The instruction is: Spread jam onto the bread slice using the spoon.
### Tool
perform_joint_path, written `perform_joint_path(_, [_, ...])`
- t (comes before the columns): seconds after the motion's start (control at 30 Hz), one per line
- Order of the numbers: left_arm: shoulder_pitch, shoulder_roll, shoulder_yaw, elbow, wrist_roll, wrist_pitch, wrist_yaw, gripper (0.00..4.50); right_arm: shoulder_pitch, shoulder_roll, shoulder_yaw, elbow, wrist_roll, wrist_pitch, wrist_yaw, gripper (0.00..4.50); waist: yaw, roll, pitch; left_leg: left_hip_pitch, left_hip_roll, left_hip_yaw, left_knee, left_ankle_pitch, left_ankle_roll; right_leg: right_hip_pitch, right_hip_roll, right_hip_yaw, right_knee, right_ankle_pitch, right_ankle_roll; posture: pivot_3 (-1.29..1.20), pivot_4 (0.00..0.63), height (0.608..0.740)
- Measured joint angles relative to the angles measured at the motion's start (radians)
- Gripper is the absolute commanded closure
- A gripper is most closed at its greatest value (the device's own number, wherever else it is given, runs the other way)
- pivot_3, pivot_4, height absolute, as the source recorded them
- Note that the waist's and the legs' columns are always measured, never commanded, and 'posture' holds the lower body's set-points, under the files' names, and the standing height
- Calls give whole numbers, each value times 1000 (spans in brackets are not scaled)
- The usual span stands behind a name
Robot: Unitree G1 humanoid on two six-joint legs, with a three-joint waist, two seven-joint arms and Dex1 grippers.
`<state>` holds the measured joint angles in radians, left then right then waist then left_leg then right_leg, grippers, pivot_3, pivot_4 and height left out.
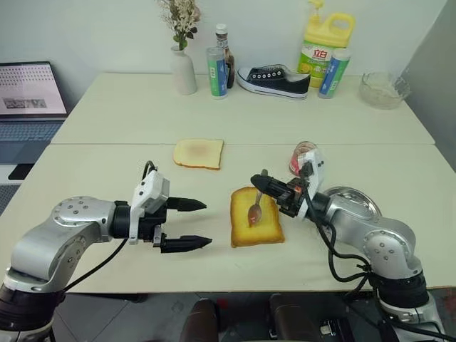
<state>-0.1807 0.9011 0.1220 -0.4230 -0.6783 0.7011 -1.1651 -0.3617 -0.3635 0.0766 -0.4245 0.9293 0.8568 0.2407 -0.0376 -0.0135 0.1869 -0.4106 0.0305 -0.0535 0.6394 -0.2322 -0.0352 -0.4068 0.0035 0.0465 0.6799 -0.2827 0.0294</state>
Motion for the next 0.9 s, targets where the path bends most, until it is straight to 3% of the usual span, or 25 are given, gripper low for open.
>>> perform_joint_path(0.23, [-3,-1,2,-19,-26,26,43,0,4,28,65,120,-179,-118,101,4468,4,0,0,0,0,0,0,0,0,0,0,0,0,0,0,0,150,740])
perform_joint_path(0.6, [-26,-15,-15,-18,-26,19,62,0,-91,57,16,228,-317,-203,130,4468,5,0,0,0,0,0,1,0,0,0,0,0,1,1,-1,0,150,740])
perform_joint_path(0.77, [-43,-21,-31,-7,-22,5,61,0,-91,66,-45,191,-258,-122,121,4468,5,0,0,0,0,0,1,0,0,0,0,0,1,3,-4,0,150,740])
perform_joint_path(0.9, [-49,-25,-41,-5,-22,-6,62,0,-91,80,-146,132,-38,62,91,4468,5,0,0,0,0,0,1,0,0,0,0,0,1,3,-5,0,150,740])
